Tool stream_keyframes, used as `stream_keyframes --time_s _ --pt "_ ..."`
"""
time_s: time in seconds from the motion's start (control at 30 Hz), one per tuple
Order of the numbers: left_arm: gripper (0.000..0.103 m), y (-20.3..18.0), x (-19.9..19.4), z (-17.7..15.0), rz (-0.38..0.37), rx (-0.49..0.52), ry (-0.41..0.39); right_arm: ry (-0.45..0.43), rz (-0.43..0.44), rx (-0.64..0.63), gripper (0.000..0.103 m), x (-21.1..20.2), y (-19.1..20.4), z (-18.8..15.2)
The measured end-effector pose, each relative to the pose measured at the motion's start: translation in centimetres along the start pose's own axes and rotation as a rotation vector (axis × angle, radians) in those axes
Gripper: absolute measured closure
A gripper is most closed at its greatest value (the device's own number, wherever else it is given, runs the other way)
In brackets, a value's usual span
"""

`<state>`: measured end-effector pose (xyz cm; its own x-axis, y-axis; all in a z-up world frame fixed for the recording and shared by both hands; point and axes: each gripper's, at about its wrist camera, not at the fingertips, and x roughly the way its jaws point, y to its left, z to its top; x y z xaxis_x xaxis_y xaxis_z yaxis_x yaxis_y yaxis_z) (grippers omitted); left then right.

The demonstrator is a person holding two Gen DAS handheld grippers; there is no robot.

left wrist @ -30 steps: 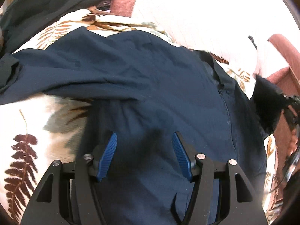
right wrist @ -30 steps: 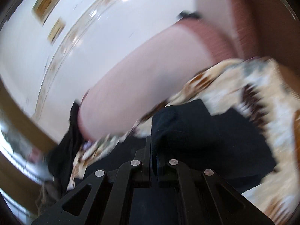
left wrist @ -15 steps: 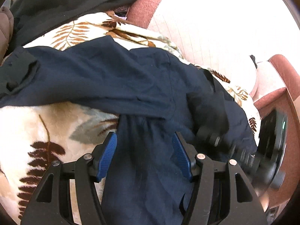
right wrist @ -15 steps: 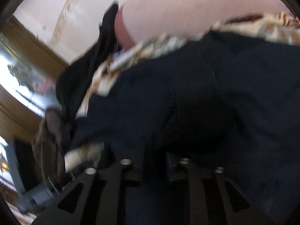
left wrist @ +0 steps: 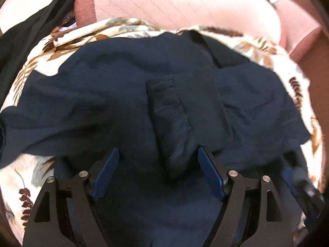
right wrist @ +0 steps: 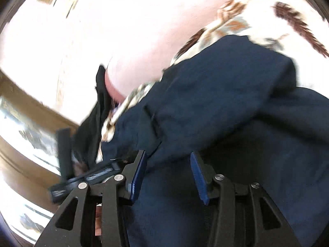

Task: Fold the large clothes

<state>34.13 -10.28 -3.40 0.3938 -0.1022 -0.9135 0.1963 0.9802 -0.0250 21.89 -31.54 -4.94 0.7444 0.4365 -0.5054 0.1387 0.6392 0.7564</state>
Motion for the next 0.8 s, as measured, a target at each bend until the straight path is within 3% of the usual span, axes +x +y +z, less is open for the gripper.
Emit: stream_keyframes --time_s 0.03,0.07,0.13,0.17,0.27,0.37,0.43,0.5,0.6,0.67,0.7,0.73,0.77,0.8 --pt "0.026 -0.4 0.5 0.1 0.016 0.002 0.003 -0.016 0.005 0.015 0.057 -0.5 -0.7 0.2" --pt "0.046 -0.5 0.9 0.3 0.024 0.0 0.004 -0.03 0.008 0.026 0.057 -1.0 -1.3 0.3" --pt "0.085 0.0 1.1 0.5 -0.057 -0.023 0.021 -0.047 0.016 0.048 0.057 -1.7 -2.0 0.6" --pt "0.088 0.6 0.6 0.6 -0.066 -0.058 0.012 -0.062 0.022 0.061 0.057 -2.1 -2.4 0.9" --pt "0.09 2.8 -2.6 0.5 -0.06 -0.124 -0.096 -0.145 0.025 0.097 0.056 -4.6 -3.9 1.9" --pt "0.09 5.8 -4.9 0.0 -0.055 -0.173 -0.156 -0.237 0.002 0.144 0.053 -6.9 -5.2 3.3" --pt "0.09 7.7 -4.9 -0.4 -0.028 -0.199 -0.144 -0.275 -0.038 0.173 0.053 -7.6 -5.9 4.5" --pt "0.09 9.8 -3.6 -1.0 -0.056 -0.253 -0.079 -0.284 -0.047 0.188 0.052 -7.4 -6.2 5.3" --pt "0.09 10.7 -2.4 -1.7 -0.106 -0.289 -0.037 -0.23 -0.135 0.162 0.051 -4.8 -6.3 7.7" --pt "0.088 10.4 -2.2 -1.9 -0.112 -0.278 -0.041 -0.152 -0.191 0.123 0.051 -2.2 -6.2 8.5" --pt "0.088 10.1 -2.2 -1.9 -0.116 -0.272 -0.044 -0.072 -0.221 0.09 0.051 0.0 -6.1 8.9" --pt "0.087 9.9 -2.4 -1.9 -0.127 -0.268 -0.05 0.021 -0.222 0.055 0.061 1.9 -6.0 9.1" --pt "0.084 9.8 -2.6 -1.7 -0.141 -0.265 -0.059 0.081 -0.223 0.011 0.099 3.0 -5.7 9.1" --pt "0.081 9.7 -2.8 -1.6 -0.158 -0.263 -0.072 0.07 -0.24 -0.046 0.098 3.1 -5.1 9.1"
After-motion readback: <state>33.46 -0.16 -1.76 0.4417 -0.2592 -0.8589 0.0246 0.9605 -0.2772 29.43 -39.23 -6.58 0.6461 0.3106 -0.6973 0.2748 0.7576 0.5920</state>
